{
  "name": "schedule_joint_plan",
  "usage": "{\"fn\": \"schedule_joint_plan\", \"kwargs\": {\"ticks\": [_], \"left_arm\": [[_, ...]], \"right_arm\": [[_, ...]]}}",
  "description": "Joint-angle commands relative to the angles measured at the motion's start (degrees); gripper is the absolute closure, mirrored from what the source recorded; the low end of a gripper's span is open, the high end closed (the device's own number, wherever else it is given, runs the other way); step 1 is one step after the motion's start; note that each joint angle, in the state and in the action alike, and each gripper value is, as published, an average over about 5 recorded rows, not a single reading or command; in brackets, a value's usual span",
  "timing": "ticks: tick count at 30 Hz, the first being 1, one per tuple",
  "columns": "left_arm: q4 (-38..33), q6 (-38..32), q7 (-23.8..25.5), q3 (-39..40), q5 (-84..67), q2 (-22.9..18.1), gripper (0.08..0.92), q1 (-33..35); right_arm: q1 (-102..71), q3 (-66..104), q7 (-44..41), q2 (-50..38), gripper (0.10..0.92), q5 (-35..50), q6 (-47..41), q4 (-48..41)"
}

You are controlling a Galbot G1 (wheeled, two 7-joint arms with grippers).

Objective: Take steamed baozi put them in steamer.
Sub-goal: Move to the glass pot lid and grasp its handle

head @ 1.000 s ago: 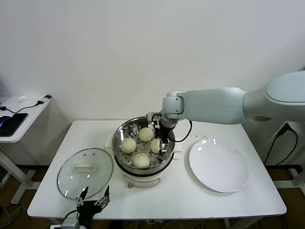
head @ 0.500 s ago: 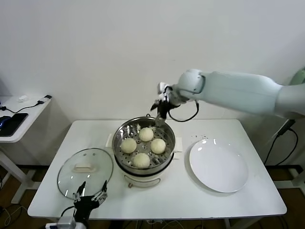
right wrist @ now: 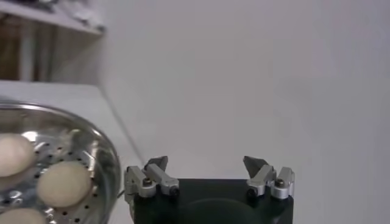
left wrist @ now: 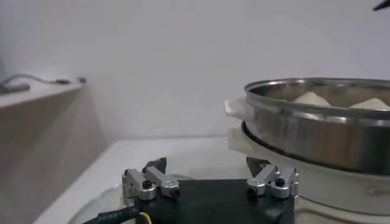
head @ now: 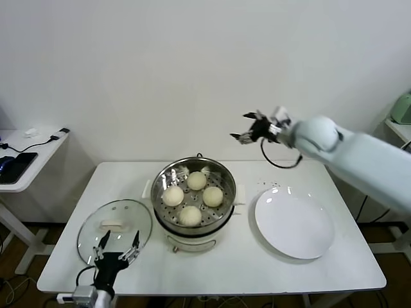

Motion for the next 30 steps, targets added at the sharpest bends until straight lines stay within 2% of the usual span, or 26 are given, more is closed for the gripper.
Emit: {"fn": "schedule_joint_plan", "kwargs": {"ticks": [1,6,11,15,18,22,26,30], "left_arm": [[4.50,-9.34,0.38,-0.56,3.49,1.64,0.177,-1.66],[6.15,-12.88,-0.33,-0.45,4.01,1.28,0.177,-1.40],[6.76,-17.47,-2.40,-0.52,5.05,1.02,0.177,-1.18],[6.25,-19.45,-6.09,-1.34,9.04,0.74,0.177,-1.38],[6.50,-20.35,-11.78,-2.28,15.35,0.61,0.177,-1.73],[7.34,-19.63,-20.12,-3.19,28.97,1.25,0.177,-1.97],[10.61,-18.84,-27.04,-5.02,51.64,2.60,0.177,-2.79],[13.15,-16.34,-28.82,-4.67,66.41,5.82,0.177,-2.06]], "right_arm": [[-56.05,55.60,6.97,-5.32,0.202,-9.41,8.17,7.28],[-72.81,70.19,4.22,7.80,0.203,-13.42,15.07,5.72],[-79.84,72.02,2.23,18.49,0.202,-17.18,22.59,4.95],[-82.96,71.43,0.56,24.90,0.203,-19.35,28.19,3.86],[-84.78,71.43,0.42,29.21,0.203,-20.49,32.48,2.46],[-87.10,71.67,2.21,33.24,0.202,-22.91,35.35,1.52],[-88.30,71.92,5.69,35.60,0.203,-26.18,34.14,1.58],[-88.53,71.74,6.68,35.91,0.203,-27.05,31.48,1.55]]}}
